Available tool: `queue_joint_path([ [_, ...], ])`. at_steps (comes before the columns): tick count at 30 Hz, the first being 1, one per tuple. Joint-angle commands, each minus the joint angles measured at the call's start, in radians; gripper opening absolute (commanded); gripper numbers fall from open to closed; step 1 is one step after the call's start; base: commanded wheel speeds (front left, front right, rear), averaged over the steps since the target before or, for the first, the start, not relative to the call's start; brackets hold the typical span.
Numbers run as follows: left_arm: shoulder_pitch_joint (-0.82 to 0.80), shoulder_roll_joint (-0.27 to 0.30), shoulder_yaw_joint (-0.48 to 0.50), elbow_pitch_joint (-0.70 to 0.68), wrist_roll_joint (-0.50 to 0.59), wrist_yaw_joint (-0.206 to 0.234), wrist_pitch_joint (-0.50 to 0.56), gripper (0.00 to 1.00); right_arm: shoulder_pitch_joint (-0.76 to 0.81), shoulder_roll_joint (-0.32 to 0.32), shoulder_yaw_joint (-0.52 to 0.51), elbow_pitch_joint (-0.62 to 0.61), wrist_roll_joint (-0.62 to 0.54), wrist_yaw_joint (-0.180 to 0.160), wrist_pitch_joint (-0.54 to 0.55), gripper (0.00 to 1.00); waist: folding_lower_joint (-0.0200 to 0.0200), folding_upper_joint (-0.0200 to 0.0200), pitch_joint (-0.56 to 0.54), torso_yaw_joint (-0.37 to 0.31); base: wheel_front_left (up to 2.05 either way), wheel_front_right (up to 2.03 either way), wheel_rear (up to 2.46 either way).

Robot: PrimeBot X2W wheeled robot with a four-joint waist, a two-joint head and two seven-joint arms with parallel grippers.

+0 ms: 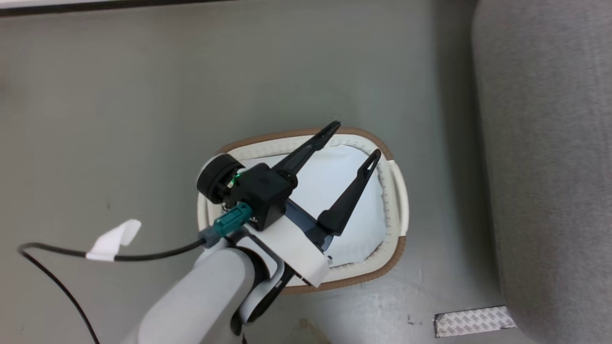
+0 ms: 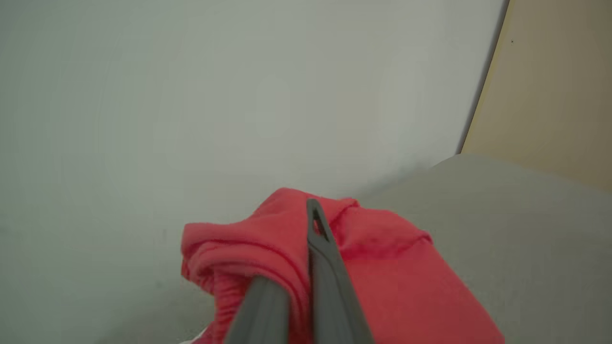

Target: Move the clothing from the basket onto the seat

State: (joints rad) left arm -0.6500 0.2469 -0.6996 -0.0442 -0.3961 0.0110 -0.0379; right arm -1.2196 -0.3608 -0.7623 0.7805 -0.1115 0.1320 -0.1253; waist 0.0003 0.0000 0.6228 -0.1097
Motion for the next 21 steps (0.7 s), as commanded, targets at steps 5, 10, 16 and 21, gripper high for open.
queue_joint_path([
  [5,0.04,0.007,0.01,0.026,-0.02,0.02,-0.03,1.0,0.063,0.049,-0.09,0.077,-0.103,-0.003,-0.083,1.0,-0.0003,0.0,-0.008,0.024,0.0,0.0,0.0],
  [10,0.063,0.017,0.024,0.042,-0.032,0.032,-0.043,1.0,0.097,0.078,-0.064,0.124,-0.161,-0.003,-0.109,1.0,-0.0003,0.0,-0.042,0.005,0.0,0.0,0.0],
  [16,0.104,0.02,0.041,0.074,-0.05,0.052,-0.072,1.0,0.177,0.128,0.052,0.136,-0.144,-0.003,-0.14,1.0,-0.0003,0.0,-0.128,-0.026,0.0,0.0,0.0],
  [21,0.158,0.026,0.071,0.124,-0.078,0.084,-0.105,1.0,0.336,0.181,0.186,0.012,-0.069,-0.002,-0.139,1.0,-0.0003,0.0,-0.233,-0.034,0.0,0.0,0.0],
])
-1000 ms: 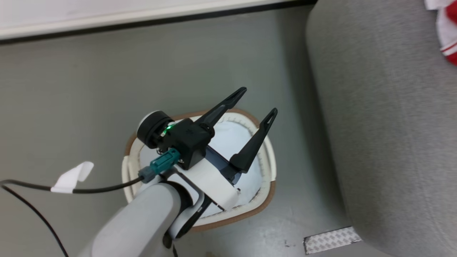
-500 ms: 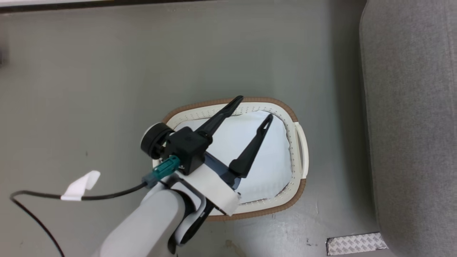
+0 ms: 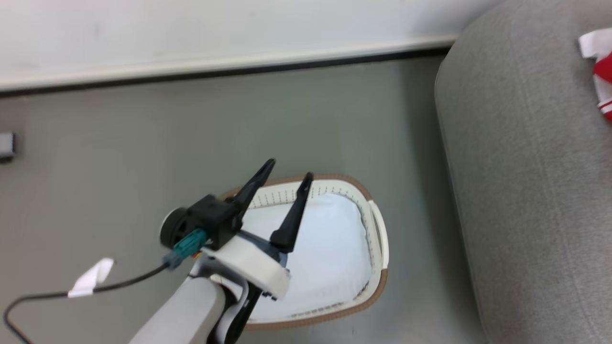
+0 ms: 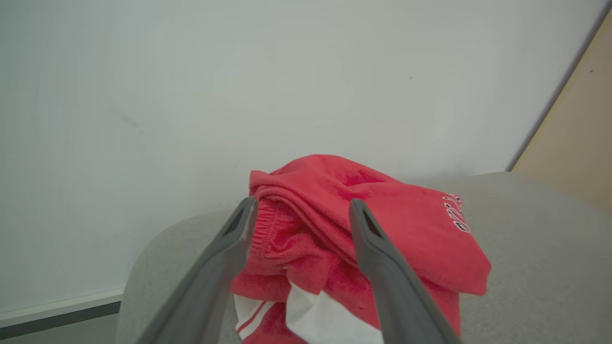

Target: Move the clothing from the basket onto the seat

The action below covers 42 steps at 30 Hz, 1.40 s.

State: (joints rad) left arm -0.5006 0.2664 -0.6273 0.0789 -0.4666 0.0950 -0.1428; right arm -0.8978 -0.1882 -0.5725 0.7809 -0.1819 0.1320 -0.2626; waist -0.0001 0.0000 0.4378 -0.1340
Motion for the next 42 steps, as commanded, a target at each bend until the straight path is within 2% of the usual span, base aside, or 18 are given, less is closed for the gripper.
queue_joint_path([
  [1,0.025,0.008,0.008,0.008,-0.016,0.009,-0.01,1.0,0.052,0.023,0.021,-0.022,0.028,-0.003,-0.002,1.0,0.0001,0.0,-0.07,-0.01,0.0,0.0,0.0],
  [6,0.108,0.021,0.039,0.064,-0.028,0.049,-0.061,1.0,0.257,0.078,0.143,-0.166,0.125,-0.003,-0.003,1.0,0.0001,0.0,-0.184,-0.002,0.0,0.0,0.0],
  [12,0.225,0.024,0.093,0.123,-0.066,0.087,-0.104,1.0,0.478,0.12,0.254,-0.28,0.212,-0.003,-0.001,1.0,0.0001,0.0,-0.299,0.026,0.0,0.0,0.0],
  [17,0.323,0.025,0.154,0.165,-0.085,0.109,-0.121,1.0,0.623,0.135,0.352,-0.365,0.212,-0.003,-0.001,1.0,0.0001,0.0,-0.372,0.043,0.0,0.0,0.0],
  [21,0.399,0.021,0.21,0.181,-0.058,0.114,-0.122,1.0,0.717,0.136,0.414,-0.416,0.227,-0.003,-0.002,1.0,0.0001,0.0,-0.42,0.056,0.0,0.0,0.0],
  [30,0.512,-0.033,0.357,0.167,0.054,0.081,-0.121,1.0,0.843,0.136,0.512,-0.453,0.316,-0.003,-0.002,1.0,0.0001,0.0,-0.464,0.091,0.0,0.0,0.0],
  [42,0.557,-0.118,0.473,0.191,0.167,-0.014,-0.122,1.0,0.898,0.137,0.559,-0.447,0.366,-0.003,-0.002,1.0,0.0001,0.0,-0.492,0.111,0.0,0.0,0.0],
])
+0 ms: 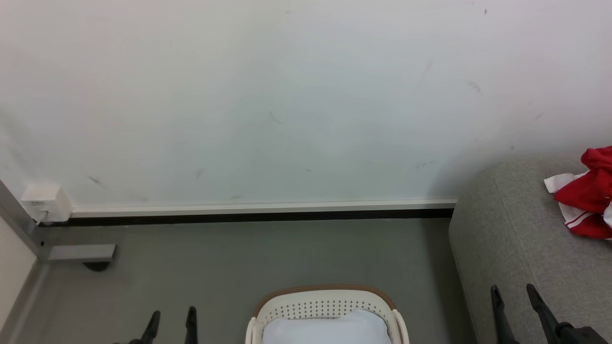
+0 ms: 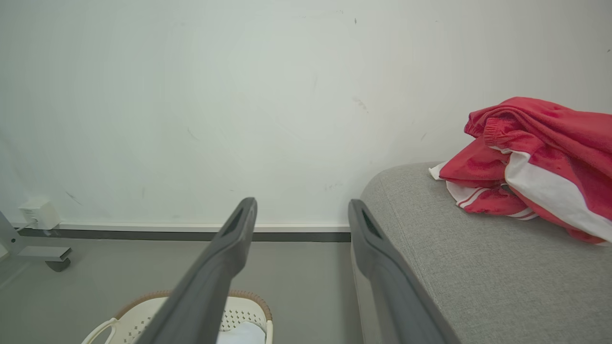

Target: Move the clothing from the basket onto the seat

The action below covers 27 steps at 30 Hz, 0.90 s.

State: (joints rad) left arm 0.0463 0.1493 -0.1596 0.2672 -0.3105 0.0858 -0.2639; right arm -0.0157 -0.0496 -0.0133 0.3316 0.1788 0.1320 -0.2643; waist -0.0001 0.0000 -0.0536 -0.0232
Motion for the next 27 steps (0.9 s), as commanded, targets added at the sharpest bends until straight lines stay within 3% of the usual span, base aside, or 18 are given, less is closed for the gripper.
queue_joint_path([
  [1,0.01,-0.005,0.013,0.005,0.019,-0.009,-0.001,1.0,0.016,-0.002,0.0,0.003,0.005,-0.003,0.0,1.0,0.0001,0.0,-0.001,0.0,0.0,0.0,0.0],
  [12,0.008,-0.047,0.076,0.033,0.065,-0.06,-0.001,1.0,0.001,-0.002,-0.005,0.003,0.001,-0.003,0.0,1.0,0.0001,0.0,0.003,-0.002,0.0,0.0,0.0],
  [27,0.005,-0.077,0.12,0.055,0.101,-0.093,-0.001,1.0,-0.01,-0.002,0.001,0.013,0.004,-0.003,0.0,1.0,0.0001,0.0,0.002,0.005,0.0,0.0,0.0],
])
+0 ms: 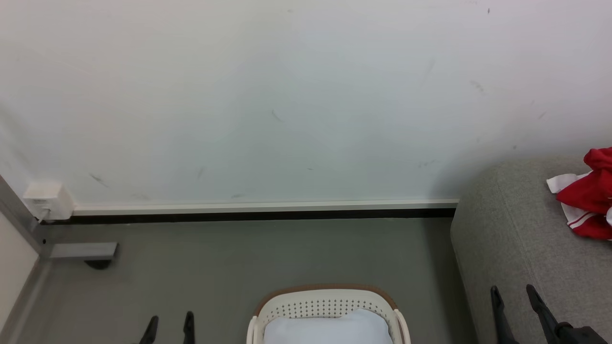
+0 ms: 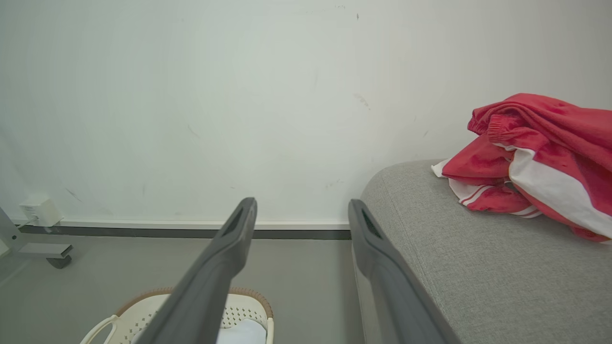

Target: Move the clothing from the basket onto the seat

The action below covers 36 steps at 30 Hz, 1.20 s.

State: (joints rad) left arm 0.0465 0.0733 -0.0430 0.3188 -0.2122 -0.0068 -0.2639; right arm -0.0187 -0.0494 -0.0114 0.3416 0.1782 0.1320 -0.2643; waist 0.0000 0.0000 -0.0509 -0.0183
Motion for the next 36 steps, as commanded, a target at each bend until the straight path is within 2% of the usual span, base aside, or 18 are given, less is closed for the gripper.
queue_joint_path([
  [1,0.005,-0.003,0.005,0.005,0.005,-0.003,-0.001,1.0,-0.008,-0.002,-0.001,0.004,0.003,-0.003,0.0,1.0,0.0,0.0,-0.001,0.001,0.0,0.0,0.0],
  [5,0.006,-0.008,0.013,0.009,0.001,-0.021,-0.001,1.0,-0.014,-0.002,-0.003,0.005,0.0,-0.003,0.0,1.0,0.0,0.0,-0.003,0.002,0.0,0.0,0.0],
  [6,0.0,-0.008,0.01,0.007,0.001,-0.022,0.0,0.0,-0.003,0.0,-0.001,0.004,0.0,0.0,0.0,0.0,0.0,0.0,-0.003,0.002,0.0,0.0,0.0],
  [12,0.002,-0.014,0.009,0.043,-0.019,-0.024,0.01,0.0,0.009,0.007,-0.004,0.039,0.02,0.0,0.009,0.0,0.0,0.0,-0.002,0.003,0.0,0.0,0.0],
  [36,-0.047,-0.016,0.054,0.004,-0.438,-0.054,0.121,0.0,-0.023,0.003,-0.033,-0.007,0.449,0.0,0.119,0.0,0.0,0.0,0.009,0.006,0.0,0.0,0.0],
])
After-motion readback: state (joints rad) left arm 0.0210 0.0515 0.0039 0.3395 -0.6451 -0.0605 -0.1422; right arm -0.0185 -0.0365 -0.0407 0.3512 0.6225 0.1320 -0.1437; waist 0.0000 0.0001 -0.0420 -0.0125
